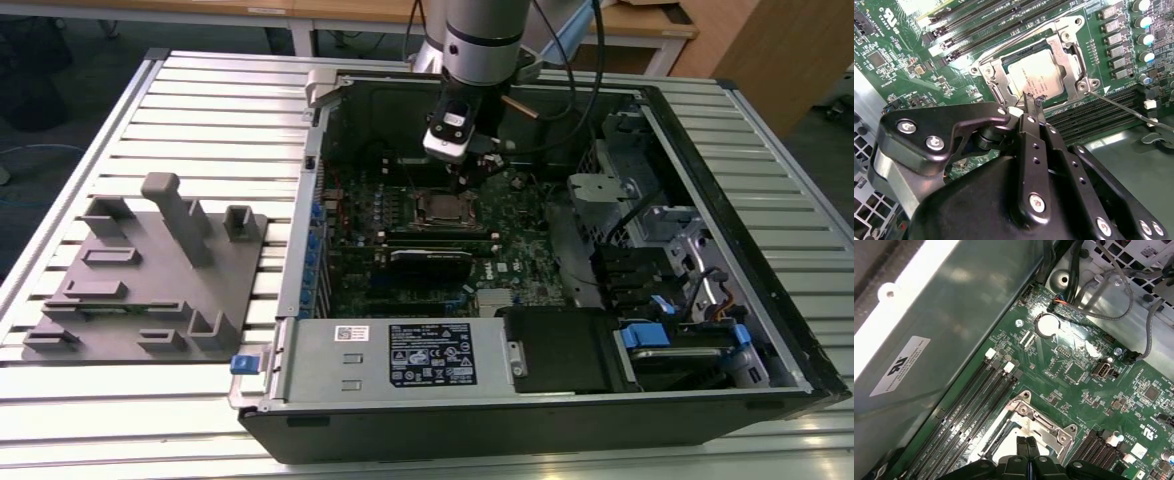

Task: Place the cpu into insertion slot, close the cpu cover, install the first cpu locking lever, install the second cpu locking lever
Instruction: 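Close the cpu cover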

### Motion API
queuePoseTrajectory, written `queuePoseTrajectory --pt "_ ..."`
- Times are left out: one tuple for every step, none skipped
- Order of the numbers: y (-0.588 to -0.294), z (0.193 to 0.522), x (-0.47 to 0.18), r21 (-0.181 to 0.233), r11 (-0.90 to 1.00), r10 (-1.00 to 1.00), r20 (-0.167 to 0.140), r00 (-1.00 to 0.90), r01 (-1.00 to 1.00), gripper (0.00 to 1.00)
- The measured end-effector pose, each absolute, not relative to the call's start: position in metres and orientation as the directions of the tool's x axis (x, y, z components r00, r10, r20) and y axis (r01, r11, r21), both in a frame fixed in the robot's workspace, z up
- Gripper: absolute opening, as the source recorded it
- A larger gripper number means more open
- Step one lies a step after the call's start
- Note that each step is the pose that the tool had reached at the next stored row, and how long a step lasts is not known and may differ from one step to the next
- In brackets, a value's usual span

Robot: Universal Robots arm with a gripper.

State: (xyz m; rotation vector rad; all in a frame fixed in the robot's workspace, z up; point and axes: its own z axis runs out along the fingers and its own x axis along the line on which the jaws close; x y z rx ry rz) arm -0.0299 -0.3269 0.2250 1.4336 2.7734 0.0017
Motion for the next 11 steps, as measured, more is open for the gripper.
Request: queuePoseTrajectory --pt "-0.3269 0.225 -0.03 0.01 0.58 0.815 -0.017 -0.579 0.815 0.1" --pt "-0.3269 0.225 -0.03 0.01 0.581 0.814 -0.017 -0.581 0.814 0.1" --pt "-0.3269 0.225 -0.0301 0.01 0.582 0.813 -0.017 -0.582 0.813 0.1" --pt "-0.3269 0.225 -0.0301 0.01 0.583 0.812 -0.017 -0.583 0.812 0.1" --pt "-0.3268 0.225 -0.0302 0.01 0.584 0.811 -0.017 -0.584 0.811 0.1" --pt "-0.3268 0.225 -0.0302 0.01 0.586 0.811 -0.017 -0.585 0.811 0.1" --pt "-0.3268 0.225 -0.0302 0.01 0.587 0.81 -0.017 -0.587 0.81 0.1" --pt "-0.3269 0.225 -0.0303 0.01 0.588 0.809 -0.017 -0.588 0.809 0.1" --pt "-0.3269 0.225 -0.0303 0.01 0.589 0.808 -0.017 -0.589 0.808 0.1" --pt "-0.3269 0.225 -0.0304 0.01 0.59 0.807 -0.017 -0.59 0.807 0.1" --pt "-0.3269 0.225 -0.0304 0.01 0.592 0.806 -0.017 -0.591 0.806 0.1"
